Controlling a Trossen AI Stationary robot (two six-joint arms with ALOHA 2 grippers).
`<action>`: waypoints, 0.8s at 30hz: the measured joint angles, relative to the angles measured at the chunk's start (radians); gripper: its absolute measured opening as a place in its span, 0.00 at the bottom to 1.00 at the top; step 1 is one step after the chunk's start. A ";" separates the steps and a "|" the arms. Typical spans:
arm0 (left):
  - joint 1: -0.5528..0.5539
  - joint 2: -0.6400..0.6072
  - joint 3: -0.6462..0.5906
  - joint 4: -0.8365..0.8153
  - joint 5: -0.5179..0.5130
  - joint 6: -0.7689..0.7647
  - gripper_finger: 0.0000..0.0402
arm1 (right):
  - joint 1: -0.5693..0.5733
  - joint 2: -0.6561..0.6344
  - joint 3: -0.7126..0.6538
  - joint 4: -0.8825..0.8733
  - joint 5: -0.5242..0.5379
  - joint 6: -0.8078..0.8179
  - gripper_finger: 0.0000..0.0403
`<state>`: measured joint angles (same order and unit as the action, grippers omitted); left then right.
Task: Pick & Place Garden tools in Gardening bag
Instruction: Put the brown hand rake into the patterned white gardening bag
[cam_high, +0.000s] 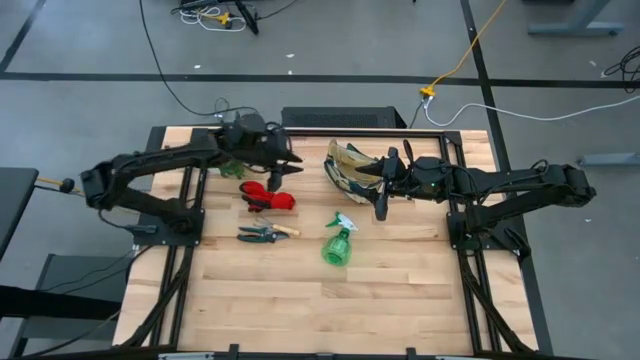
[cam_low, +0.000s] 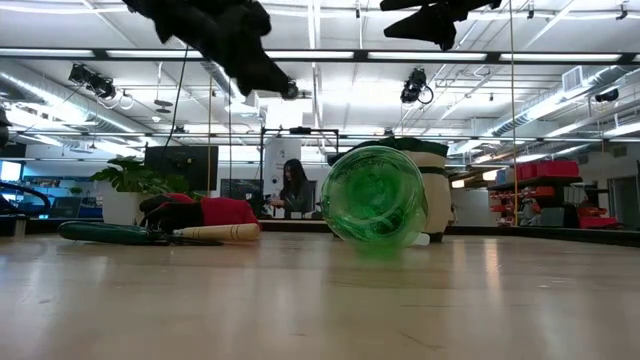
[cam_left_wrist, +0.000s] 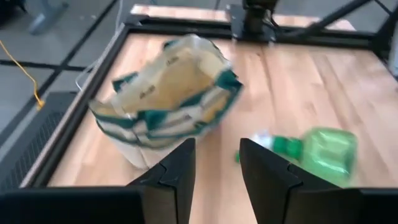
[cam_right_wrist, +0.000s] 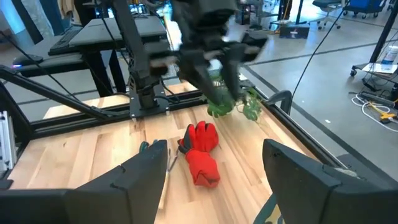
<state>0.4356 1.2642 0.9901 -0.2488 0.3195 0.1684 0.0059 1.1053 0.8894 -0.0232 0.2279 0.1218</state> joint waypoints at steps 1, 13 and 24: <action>-0.009 -0.020 0.000 -0.028 0.000 0.000 0.33 | 0.000 0.000 0.000 0.000 0.000 0.001 0.65; -0.152 -0.166 0.000 -0.372 -0.001 -0.046 0.33 | 0.000 0.000 0.000 0.003 0.000 0.017 0.65; -0.260 -0.169 0.000 -0.504 -0.057 -0.108 0.33 | 0.026 0.042 0.000 0.076 -0.061 0.075 0.65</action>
<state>0.1755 1.0955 0.9901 -0.7523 0.2626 0.0603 0.0320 1.1469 0.8890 0.0531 0.1674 0.1969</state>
